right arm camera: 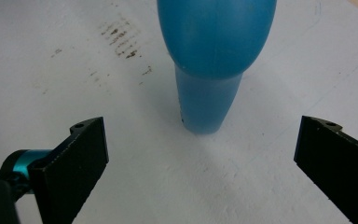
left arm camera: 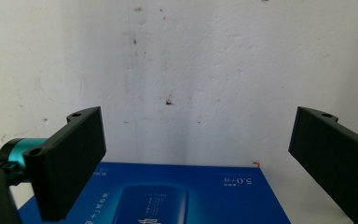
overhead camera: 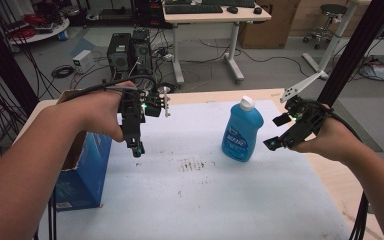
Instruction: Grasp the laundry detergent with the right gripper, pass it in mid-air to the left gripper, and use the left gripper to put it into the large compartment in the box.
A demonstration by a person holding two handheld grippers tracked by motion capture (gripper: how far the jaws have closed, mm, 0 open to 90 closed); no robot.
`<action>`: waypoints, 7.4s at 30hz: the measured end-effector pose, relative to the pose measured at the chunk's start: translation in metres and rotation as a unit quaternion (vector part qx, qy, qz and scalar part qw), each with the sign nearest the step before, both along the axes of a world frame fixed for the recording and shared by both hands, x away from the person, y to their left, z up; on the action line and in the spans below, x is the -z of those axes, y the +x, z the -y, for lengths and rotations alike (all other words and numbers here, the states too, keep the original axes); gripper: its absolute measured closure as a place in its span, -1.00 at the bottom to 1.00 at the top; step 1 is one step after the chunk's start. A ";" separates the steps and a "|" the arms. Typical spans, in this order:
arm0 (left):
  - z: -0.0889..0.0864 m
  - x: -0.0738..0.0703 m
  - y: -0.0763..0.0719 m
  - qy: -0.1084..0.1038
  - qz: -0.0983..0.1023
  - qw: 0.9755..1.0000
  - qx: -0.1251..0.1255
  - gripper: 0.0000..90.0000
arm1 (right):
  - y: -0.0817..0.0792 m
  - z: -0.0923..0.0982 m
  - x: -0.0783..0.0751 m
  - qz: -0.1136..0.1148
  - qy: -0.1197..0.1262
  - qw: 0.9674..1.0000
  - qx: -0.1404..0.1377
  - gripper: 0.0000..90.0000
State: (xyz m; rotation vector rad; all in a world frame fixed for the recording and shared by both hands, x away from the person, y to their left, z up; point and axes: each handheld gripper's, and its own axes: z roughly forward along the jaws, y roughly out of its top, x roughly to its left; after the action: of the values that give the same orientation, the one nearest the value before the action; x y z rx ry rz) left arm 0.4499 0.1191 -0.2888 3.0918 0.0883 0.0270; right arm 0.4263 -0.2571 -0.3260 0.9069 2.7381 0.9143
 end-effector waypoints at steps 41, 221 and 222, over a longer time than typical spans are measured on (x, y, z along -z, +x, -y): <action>-0.003 0.001 -0.003 0.001 0.002 1.000 0.005 -0.92 | 0.020 -0.029 0.066 0.039 0.127 0.990 0.047 -0.96; 0.055 -0.060 -0.080 0.001 -0.035 0.999 0.033 -0.92 | -0.062 -0.210 0.021 0.056 0.204 0.938 -0.276 0.03; 0.056 -0.059 -0.080 0.005 -0.037 0.999 0.034 -0.92 | -0.062 -0.210 0.022 0.056 0.204 0.938 -0.276 0.03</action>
State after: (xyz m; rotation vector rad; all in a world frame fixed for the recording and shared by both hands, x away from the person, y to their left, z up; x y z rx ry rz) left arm 0.3703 0.0634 -0.2293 3.1034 -0.0150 -0.0894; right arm 0.3648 -0.0474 -0.3477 0.0849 2.7864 1.6115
